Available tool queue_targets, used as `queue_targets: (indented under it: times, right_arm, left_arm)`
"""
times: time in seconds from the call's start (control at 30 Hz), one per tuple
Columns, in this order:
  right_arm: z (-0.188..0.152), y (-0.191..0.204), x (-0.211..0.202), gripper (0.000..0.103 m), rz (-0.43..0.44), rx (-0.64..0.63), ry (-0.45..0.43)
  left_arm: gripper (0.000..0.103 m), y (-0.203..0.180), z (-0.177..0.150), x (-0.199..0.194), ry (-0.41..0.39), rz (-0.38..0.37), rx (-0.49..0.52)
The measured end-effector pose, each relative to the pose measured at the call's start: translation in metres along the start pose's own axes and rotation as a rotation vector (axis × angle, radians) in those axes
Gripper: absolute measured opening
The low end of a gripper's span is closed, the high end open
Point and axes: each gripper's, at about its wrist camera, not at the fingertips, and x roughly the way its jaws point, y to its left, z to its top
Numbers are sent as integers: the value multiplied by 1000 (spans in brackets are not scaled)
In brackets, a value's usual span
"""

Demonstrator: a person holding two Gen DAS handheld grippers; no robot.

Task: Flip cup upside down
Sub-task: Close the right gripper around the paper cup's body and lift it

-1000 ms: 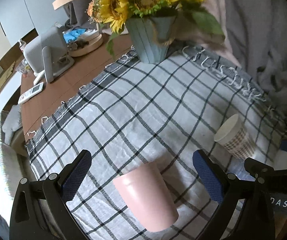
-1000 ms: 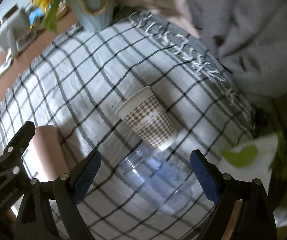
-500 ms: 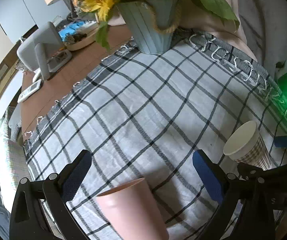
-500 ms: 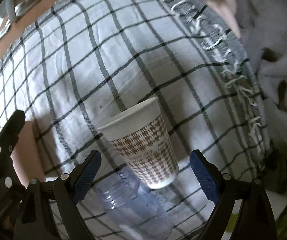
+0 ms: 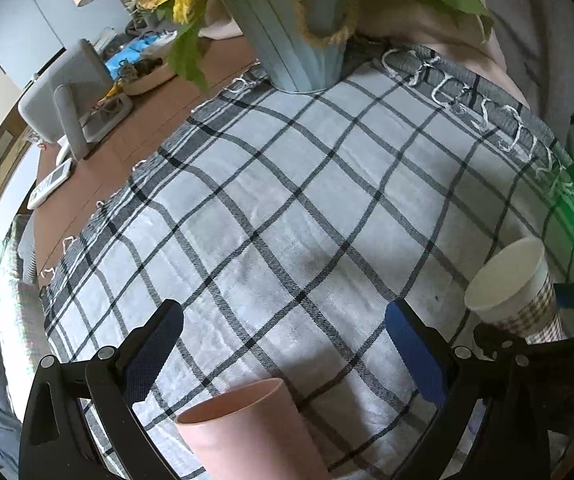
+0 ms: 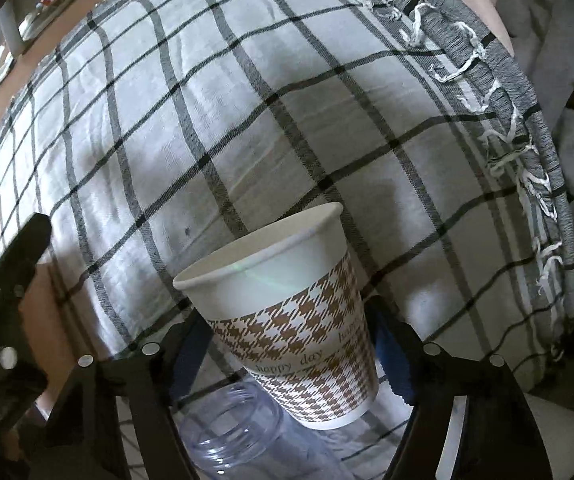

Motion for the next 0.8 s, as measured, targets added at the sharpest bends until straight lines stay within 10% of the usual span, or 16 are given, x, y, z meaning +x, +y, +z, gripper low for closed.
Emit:
queue_targets:
  times: [0.43,0.8]
  right_arm:
    - [-14,-1,-65,65,-36,135,-123]
    - [-113,68,-124,65,17,441,-320]
  left_arm:
    - [103,35,6,-45,-147,-17,64]
    - [103,80,-29,-90,-242,-181,266]
